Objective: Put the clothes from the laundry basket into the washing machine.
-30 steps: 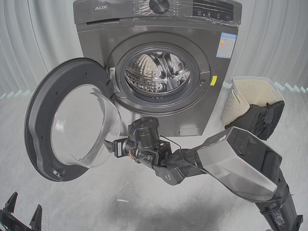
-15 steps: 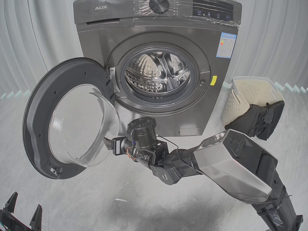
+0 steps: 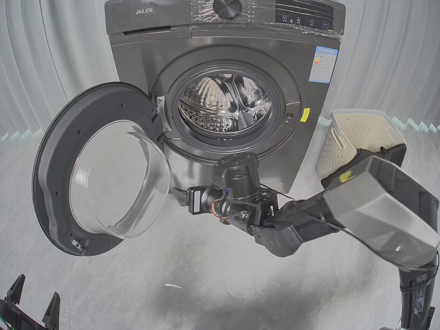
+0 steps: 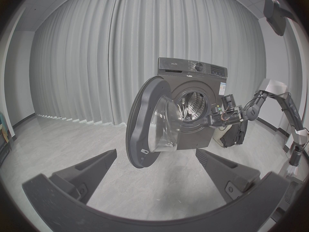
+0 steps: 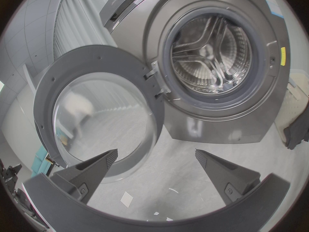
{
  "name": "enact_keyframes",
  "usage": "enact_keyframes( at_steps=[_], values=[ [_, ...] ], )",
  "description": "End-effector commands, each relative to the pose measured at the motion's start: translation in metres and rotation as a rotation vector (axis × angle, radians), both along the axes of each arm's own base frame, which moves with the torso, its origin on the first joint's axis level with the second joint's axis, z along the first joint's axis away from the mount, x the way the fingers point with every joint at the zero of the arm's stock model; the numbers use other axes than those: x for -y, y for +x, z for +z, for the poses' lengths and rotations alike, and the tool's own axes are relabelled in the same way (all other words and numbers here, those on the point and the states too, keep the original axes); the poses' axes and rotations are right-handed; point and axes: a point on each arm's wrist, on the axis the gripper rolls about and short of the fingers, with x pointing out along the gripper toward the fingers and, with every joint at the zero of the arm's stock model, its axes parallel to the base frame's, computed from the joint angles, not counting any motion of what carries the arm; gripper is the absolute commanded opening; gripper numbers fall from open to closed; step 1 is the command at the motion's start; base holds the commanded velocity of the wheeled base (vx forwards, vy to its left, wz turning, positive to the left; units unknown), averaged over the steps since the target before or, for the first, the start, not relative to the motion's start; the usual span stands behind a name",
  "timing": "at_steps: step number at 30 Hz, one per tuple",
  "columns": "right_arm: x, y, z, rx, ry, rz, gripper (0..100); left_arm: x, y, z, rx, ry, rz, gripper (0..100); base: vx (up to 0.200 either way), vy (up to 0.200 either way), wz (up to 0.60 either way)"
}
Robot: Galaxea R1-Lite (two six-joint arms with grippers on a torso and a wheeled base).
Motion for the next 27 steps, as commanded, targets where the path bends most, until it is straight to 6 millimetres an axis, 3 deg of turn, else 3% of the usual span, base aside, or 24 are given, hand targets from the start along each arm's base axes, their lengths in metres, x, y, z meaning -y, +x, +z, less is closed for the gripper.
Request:
enact_keyframes(
  at_steps=[1, 2, 3, 4, 6, 14, 17, 21, 22, 27],
  values=[
    [0.079, -0.025, 0.059, 0.082, 0.055, -0.081, 100, 0.0, 0.0, -0.004, 0.003, 0.0, 0.001, 100, 0.0, 0.0, 0.0],
    [0.097, -0.036, 0.059, 0.091, 0.041, -0.093, 100, 0.0, 0.0, -0.004, 0.003, 0.0, 0.001, 100, 0.0, 0.0, 0.0],
    [0.097, -0.036, 0.059, 0.091, 0.041, -0.093, 100, 0.0, 0.0, -0.004, 0.003, 0.0, 0.001, 100, 0.0, 0.0, 0.0],
    [0.118, -0.053, 0.058, 0.11, 0.021, -0.099, 100, 0.0, 0.0, -0.004, 0.003, 0.0, 0.001, 100, 0.0, 0.0, 0.0],
    [0.131, -0.065, 0.056, 0.124, 0.016, -0.1, 100, 0.0, 0.0, -0.004, 0.003, 0.0, 0.001, 100, 0.0, 0.0, 0.0],
    [0.151, -0.088, 0.038, 0.124, 0.005, -0.107, 100, 0.0, 0.0, -0.004, 0.003, -0.003, -0.003, 100, 0.0, 0.0, 0.0],
    [0.159, -0.093, 0.041, 0.139, 0.006, -0.117, 100, 0.0, 0.0, -0.004, 0.003, -0.005, -0.003, 100, 0.0, 0.0, 0.0],
    [0.178, -0.118, 0.052, 0.182, 0.007, -0.115, 100, 0.0, 0.0, -0.004, 0.003, -0.005, -0.003, 100, 0.0, 0.0, 0.0],
    [0.189, -0.133, 0.055, 0.206, 0.012, -0.111, 100, 0.0, 0.0, -0.004, 0.003, -0.003, -0.003, 100, 0.0, 0.0, 0.0],
    [0.217, -0.16, 0.059, 0.261, -0.011, -0.131, 100, 0.0, 0.0, -0.004, 0.003, -0.003, -0.003, 100, 0.0, 0.0, 0.0]
  ],
)
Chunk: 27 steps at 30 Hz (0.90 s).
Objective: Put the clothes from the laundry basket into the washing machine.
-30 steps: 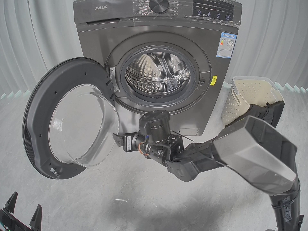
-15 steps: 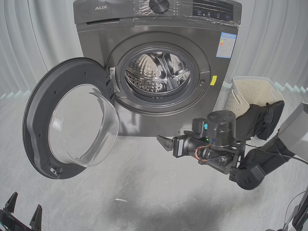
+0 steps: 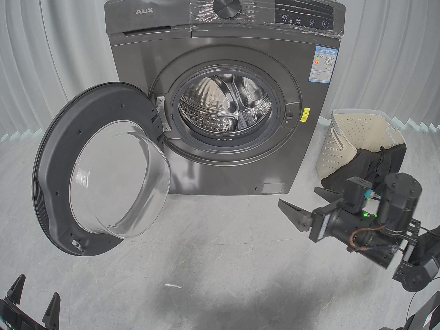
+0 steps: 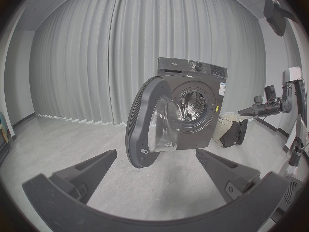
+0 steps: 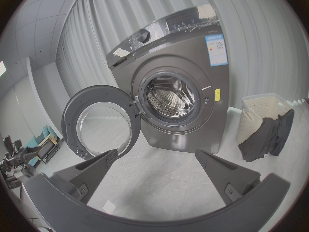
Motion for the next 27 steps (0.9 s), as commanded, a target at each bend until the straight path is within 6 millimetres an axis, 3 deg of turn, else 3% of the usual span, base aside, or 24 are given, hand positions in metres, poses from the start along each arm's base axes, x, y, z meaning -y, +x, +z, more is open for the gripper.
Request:
enact_keyframes(
  at_steps=[1, 5, 12, 15, 19, 22, 23, 27],
  values=[
    [0.051, -0.048, 0.019, 0.111, 0.023, -0.05, 100, 0.0, 0.0, -0.004, 0.003, -0.002, 0.0, 100, 0.0, 0.0, 0.0],
    [0.089, -0.075, 0.02, 0.171, 0.018, -0.145, 100, 0.0, 0.0, -0.004, 0.003, 0.0, 0.0, 100, 0.0, 0.0, 0.0],
    [0.126, -0.108, 0.013, 0.26, -0.041, -0.252, 100, 0.0, 0.0, -0.004, 0.003, -0.002, -0.001, 100, 0.0, 0.0, 0.0],
    [0.13, -0.114, 0.012, 0.261, -0.045, -0.264, 100, 0.0, 0.0, -0.004, 0.003, -0.002, -0.001, 100, 0.0, 0.0, 0.0],
    [0.143, -0.146, 0.006, 0.27, -0.092, -0.3, 100, 0.0, 0.0, -0.004, 0.003, 0.0, -0.001, 100, 0.0, 0.0, 0.0],
    [0.153, -0.174, -0.011, 0.233, -0.144, -0.346, 100, 0.0, 0.0, -0.004, 0.003, 0.0, -0.001, 100, 0.0, 0.0, 0.0],
    [0.153, -0.175, -0.012, 0.23, -0.146, -0.348, 100, 0.0, 0.0, -0.004, 0.003, 0.0, -0.001, 100, 0.0, 0.0, 0.0],
    [0.161, -0.209, -0.037, 0.241, -0.173, -0.501, 100, 0.0, 0.0, -0.004, 0.003, 0.002, -0.001, 100, 0.0, 0.0, 0.0]
  ],
)
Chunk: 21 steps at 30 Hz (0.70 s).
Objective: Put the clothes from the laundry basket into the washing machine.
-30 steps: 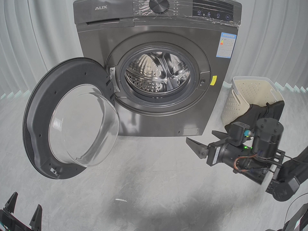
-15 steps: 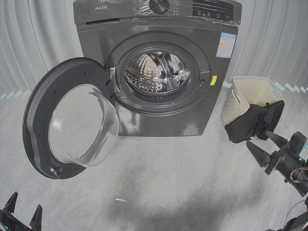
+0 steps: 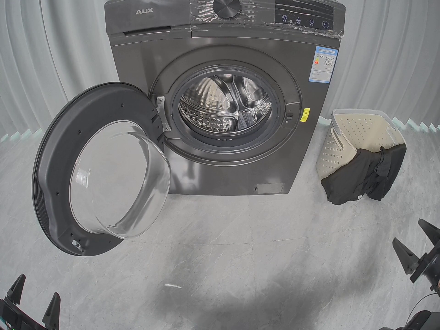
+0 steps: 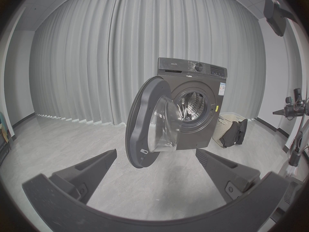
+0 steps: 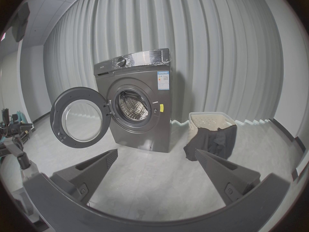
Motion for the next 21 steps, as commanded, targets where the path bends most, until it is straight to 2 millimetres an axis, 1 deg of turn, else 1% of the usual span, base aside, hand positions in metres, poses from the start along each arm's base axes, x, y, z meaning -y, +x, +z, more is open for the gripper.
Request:
enact_keyframes(
  at_steps=[1, 2, 3, 6, 9, 13, 17, 21],
  values=[
    [0.016, -0.063, -0.031, 0.123, -0.023, -0.197, 100, 0.0, 0.0, -0.004, 0.003, 0.002, 0.0, 100, 0.0, 0.0, 0.0],
    [0.016, -0.063, -0.031, 0.123, -0.023, -0.197, 100, 0.0, 0.0, -0.004, 0.003, 0.002, 0.0, 100, 0.0, 0.0, 0.0],
    [0.016, -0.067, -0.035, 0.116, -0.031, -0.249, 100, 0.0, 0.0, -0.004, 0.003, 0.002, 0.0, 100, 0.0, 0.0, 0.0],
    [0.016, -0.068, -0.038, 0.108, -0.025, -0.244, 100, 0.0, 0.0, -0.004, 0.003, 0.0, 0.0, 100, 0.0, 0.0, 0.0],
    [0.016, -0.073, -0.041, 0.144, -0.023, -0.233, 100, 0.0, 0.0, -0.004, 0.003, 0.0, 0.002, 100, 0.0, 0.0, 0.0],
    [0.016, -0.081, -0.055, 0.131, -0.032, -0.219, 100, 0.0, 0.0, -0.004, 0.003, 0.0, 0.002, 100, 0.0, 0.0, 0.0],
    [0.015, -0.081, -0.054, 0.133, -0.018, -0.217, 100, 0.0, 0.0, -0.004, 0.003, 0.0, 0.0, 100, 0.0, 0.0, 0.0],
    [0.017, -0.081, -0.056, 0.111, -0.004, -0.294, 100, 0.0, 0.0, -0.004, 0.003, 0.002, 0.006, 100, 0.0, 0.0, 0.0]
  ],
)
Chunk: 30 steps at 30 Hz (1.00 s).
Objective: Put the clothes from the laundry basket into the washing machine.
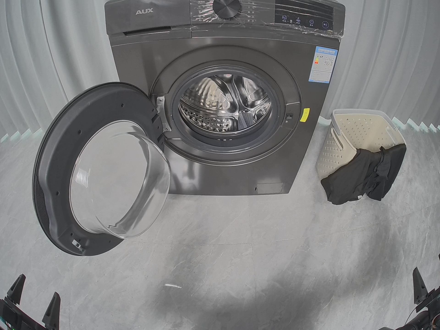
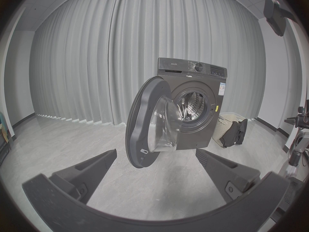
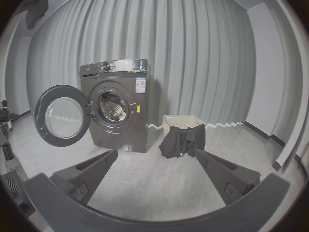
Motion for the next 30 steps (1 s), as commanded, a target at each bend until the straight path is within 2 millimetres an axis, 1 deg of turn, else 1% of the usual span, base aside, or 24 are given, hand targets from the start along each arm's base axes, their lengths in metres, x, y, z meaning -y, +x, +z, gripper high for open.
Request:
enact_keyframes(
  at_steps=[1, 3, 5, 9, 30],
  values=[
    [0.0006, -0.0028, -0.0065, 0.027, 0.016, -0.039, 100, -0.0001, -0.0003, -0.0044, 0.003, 0.002, 0.005, 100, 0.0, 0.0, 0.0],
    [-0.0006, -0.0027, -0.0076, 0.017, 0.049, 0.014, 100, -0.0001, -0.0003, -0.0044, 0.003, -0.001, 0.005, 100, 0.0, 0.0, 0.0],
    [-0.0021, -0.003, -0.012, -0.035, 0.075, 0.082, 100, -0.0001, -0.0003, -0.0044, 0.003, -0.002, 0.004, 100, 0.0, 0.0, 0.0],
    [-0.0014, -0.0026, -0.0118, -0.025, 0.055, 0.039, 100, -0.0001, -0.0003, -0.0044, 0.003, -0.002, 0.004, 100, 0.0, 0.0, 0.0],
    [-0.0015, -0.0026, -0.0115, -0.022, 0.045, 0.051, 100, -0.0001, -0.0003, -0.0044, 0.003, -0.002, 0.005, 100, 0.0, -0.2, 0.0]
  ],
)
